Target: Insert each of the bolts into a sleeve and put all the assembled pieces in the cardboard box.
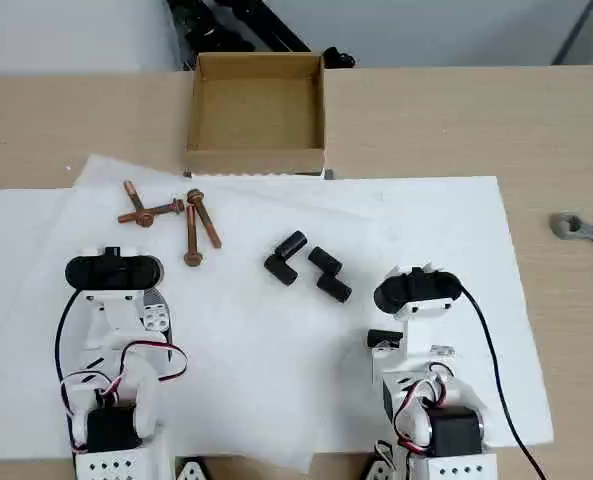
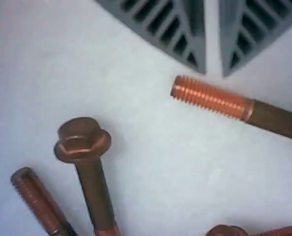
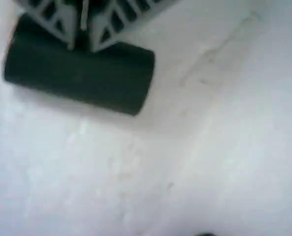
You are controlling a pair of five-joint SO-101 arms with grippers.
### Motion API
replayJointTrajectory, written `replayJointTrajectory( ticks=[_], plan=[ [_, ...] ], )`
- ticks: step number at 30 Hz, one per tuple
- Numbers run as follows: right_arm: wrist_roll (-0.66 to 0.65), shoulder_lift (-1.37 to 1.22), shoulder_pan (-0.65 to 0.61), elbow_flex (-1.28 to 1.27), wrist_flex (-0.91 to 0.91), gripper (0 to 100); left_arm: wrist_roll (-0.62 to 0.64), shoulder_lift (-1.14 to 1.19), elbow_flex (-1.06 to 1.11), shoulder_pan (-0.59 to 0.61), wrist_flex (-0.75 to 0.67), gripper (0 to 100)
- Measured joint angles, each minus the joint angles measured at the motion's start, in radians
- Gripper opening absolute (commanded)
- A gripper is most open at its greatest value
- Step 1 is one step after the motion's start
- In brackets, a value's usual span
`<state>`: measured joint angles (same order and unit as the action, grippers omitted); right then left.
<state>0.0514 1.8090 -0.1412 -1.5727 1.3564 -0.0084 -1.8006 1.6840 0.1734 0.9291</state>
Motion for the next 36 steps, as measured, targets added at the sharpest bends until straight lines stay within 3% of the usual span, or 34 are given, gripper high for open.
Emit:
replayJointTrajectory(
  ticks=[3, 7, 9, 13, 23, 29, 36],
  plan=[
    [0.000, 0.000, 0.000, 0.000, 0.000, 0.3, -0.035, 0.000, 0.000, 0.000, 0.000, 1],
    [0.000, 0.000, 0.000, 0.000, -0.006, 0.3, -0.210, 0.000, 0.000, 0.002, 0.002, 1],
    [0.000, 0.000, 0.000, 0.000, -0.009, 0.3, -0.285, 0.000, 0.000, 0.031, 0.002, 1],
    [0.000, 0.000, 0.000, 0.000, -0.009, 0.3, -0.319, 0.000, 0.000, 0.123, 0.002, 1],
    [0.000, -0.071, 0.000, 0.110, -0.017, 0.2, -0.285, 0.000, -0.101, 0.172, 0.072, 1],
    [0.000, -0.368, 0.000, 0.311, -0.040, 0.2, -0.201, 0.021, -0.192, 0.172, 0.106, 1],
    [0.000, -0.850, -0.002, 0.641, -0.040, 0.2, -0.161, 0.311, -0.393, 0.172, 0.103, 1]
  ],
)
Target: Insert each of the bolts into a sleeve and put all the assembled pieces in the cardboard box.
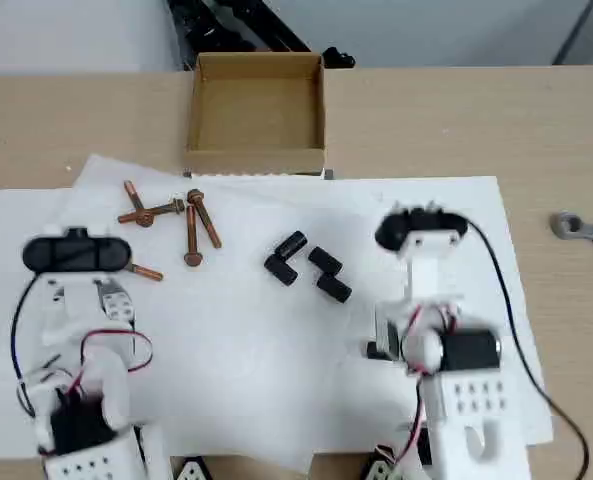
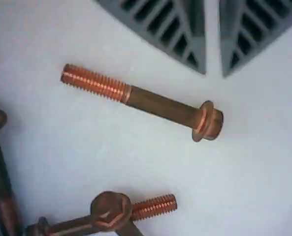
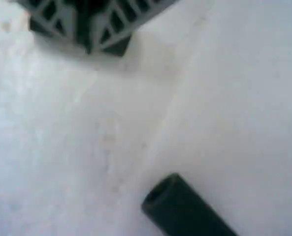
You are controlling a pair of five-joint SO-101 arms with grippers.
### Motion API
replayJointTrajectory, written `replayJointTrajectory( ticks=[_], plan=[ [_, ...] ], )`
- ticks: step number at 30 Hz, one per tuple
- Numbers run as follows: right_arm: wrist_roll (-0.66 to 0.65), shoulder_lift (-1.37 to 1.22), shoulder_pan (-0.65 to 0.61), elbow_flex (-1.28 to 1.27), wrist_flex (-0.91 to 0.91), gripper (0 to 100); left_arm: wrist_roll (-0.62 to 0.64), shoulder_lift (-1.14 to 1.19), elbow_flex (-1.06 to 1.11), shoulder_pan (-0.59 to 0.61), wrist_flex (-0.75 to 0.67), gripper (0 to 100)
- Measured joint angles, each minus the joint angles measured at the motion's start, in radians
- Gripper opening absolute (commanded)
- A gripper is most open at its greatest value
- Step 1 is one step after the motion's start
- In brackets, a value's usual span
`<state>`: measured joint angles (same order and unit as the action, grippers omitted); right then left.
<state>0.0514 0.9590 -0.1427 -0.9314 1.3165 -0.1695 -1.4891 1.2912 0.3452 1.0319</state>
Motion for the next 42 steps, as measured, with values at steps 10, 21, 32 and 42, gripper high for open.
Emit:
replayJointTrajectory(
  ticks=[10, 21, 32, 42],
  plan=[
    [0.000, -0.552, -0.002, 0.397, 0.081, 0.3, 0.137, 0.720, -0.483, 0.000, -0.005, 1],
    [-0.158, -0.910, -0.026, 0.758, 0.213, 0.4, 0.446, 1.290, -0.827, 0.000, 0.163, 1],
    [-0.244, -1.100, -0.222, 0.925, 0.301, 0.4, 0.853, 1.448, -0.916, 0.017, 0.256, 9],
    [-0.244, -1.169, -0.244, 0.971, 0.319, 0.4, 0.974, 1.458, -0.957, 0.017, 0.327, 19]
  ],
)
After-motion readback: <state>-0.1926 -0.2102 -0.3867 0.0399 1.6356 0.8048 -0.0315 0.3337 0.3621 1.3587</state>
